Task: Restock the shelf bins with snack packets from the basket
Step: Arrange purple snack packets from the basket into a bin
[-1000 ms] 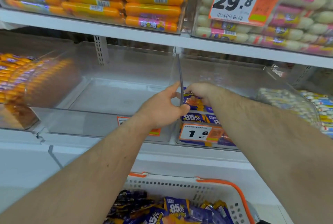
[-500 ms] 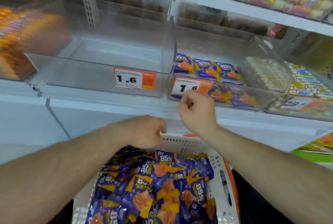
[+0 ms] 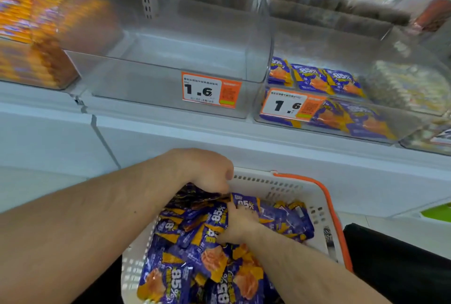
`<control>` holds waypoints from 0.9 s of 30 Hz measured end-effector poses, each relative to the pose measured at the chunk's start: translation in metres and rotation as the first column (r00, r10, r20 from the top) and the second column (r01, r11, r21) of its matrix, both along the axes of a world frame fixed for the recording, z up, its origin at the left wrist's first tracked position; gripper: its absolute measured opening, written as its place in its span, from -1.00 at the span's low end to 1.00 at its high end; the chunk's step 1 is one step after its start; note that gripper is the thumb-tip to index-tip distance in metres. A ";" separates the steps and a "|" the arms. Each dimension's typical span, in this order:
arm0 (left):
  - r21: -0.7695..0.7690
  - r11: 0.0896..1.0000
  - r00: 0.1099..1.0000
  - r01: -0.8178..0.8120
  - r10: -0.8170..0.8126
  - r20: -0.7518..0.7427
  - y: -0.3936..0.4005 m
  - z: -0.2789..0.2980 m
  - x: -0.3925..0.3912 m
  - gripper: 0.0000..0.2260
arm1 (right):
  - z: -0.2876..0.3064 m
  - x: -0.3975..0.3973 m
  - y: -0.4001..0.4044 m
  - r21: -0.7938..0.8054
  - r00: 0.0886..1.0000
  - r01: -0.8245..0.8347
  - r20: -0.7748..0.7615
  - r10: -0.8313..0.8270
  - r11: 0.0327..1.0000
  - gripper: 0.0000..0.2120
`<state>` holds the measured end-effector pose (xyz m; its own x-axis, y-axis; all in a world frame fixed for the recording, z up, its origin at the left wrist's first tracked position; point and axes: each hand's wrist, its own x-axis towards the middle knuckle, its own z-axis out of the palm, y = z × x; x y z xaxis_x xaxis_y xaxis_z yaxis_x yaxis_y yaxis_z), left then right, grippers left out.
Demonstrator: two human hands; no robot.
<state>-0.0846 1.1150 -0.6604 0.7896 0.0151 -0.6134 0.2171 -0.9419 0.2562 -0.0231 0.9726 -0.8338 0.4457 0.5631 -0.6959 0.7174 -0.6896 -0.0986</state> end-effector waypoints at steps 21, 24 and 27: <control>-0.704 0.480 0.730 -0.523 0.678 -0.080 0.001 0.065 -0.006 -0.74 | 0.199 0.019 -0.044 0.743 0.959 0.276 -0.173 -0.222 0.610 -0.31; -0.836 0.381 0.670 -0.396 0.742 0.020 -0.007 0.093 -0.008 -0.76 | 0.220 0.012 -0.051 0.841 0.946 0.308 -0.218 -0.242 0.445 -0.33; -0.889 0.352 0.599 -0.292 0.792 0.117 -0.017 0.117 -0.005 -0.89 | 0.239 0.014 -0.052 0.892 0.938 0.315 -0.240 -0.251 0.325 -0.26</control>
<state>-0.0894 1.0985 -0.5433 0.9259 0.3247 -0.1930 0.2147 -0.0321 0.9761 -0.0087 0.9209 -0.5948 0.6970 0.7055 0.1286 0.4701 -0.3141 -0.8248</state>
